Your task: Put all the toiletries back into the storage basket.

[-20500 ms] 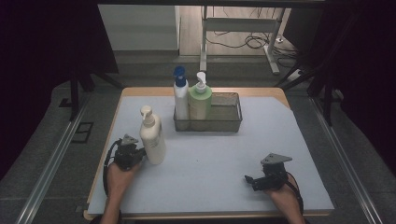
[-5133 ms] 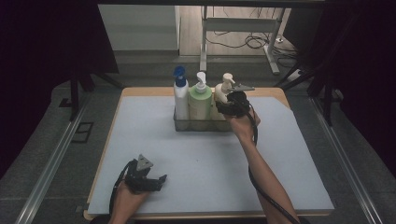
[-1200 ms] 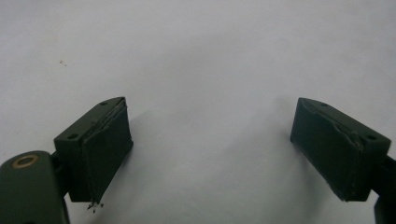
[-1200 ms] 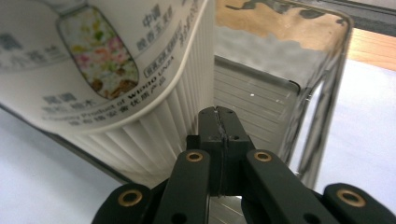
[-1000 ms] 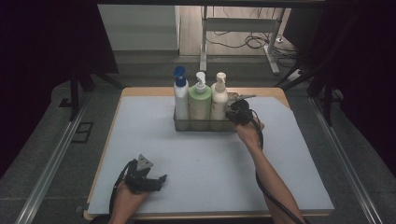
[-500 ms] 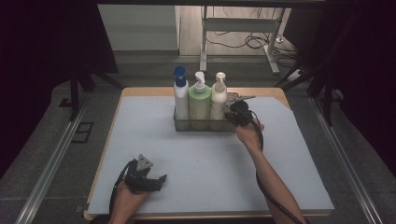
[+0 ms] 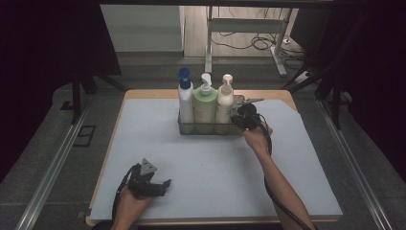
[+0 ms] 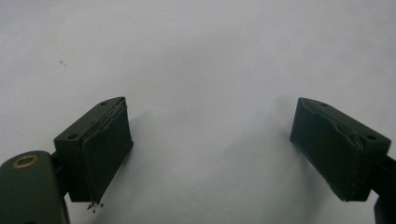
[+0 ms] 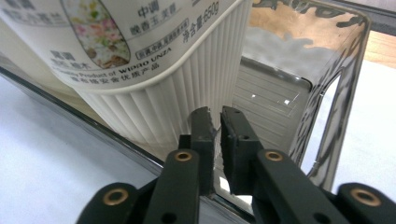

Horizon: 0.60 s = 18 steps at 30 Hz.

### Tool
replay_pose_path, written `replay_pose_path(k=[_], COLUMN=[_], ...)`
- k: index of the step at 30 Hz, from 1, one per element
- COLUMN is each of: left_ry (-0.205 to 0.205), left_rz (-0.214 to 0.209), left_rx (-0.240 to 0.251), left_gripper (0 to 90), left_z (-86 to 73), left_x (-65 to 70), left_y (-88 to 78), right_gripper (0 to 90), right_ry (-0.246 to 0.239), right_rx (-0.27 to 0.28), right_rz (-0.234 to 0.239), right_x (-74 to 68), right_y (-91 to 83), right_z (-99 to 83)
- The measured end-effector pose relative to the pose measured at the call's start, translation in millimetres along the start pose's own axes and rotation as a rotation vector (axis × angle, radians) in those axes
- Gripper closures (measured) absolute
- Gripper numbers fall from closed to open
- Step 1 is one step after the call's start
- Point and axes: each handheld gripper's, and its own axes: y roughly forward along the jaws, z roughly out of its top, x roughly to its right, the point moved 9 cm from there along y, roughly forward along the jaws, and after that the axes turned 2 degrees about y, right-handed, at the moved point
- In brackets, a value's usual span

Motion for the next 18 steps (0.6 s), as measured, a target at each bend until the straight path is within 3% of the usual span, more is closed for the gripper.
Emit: replay_pose_path(k=[6,18], left_ry=[-0.004,-0.005], left_rz=[0.0,0.0], left_rx=[0.003,0.004], left_gripper=[12.1,12.1], left_z=[0.2,0.3], left_x=[0.3,0.4], left_y=[0.2,0.3], right_gripper=[74.9,69.3], right_ry=[-0.015,-0.031], right_rx=[0.007,0.023], right_rz=[-0.016,0.003], right_x=[0.9,0.3], right_y=[-4.4,-19.3], right_z=[1.3,2.5])
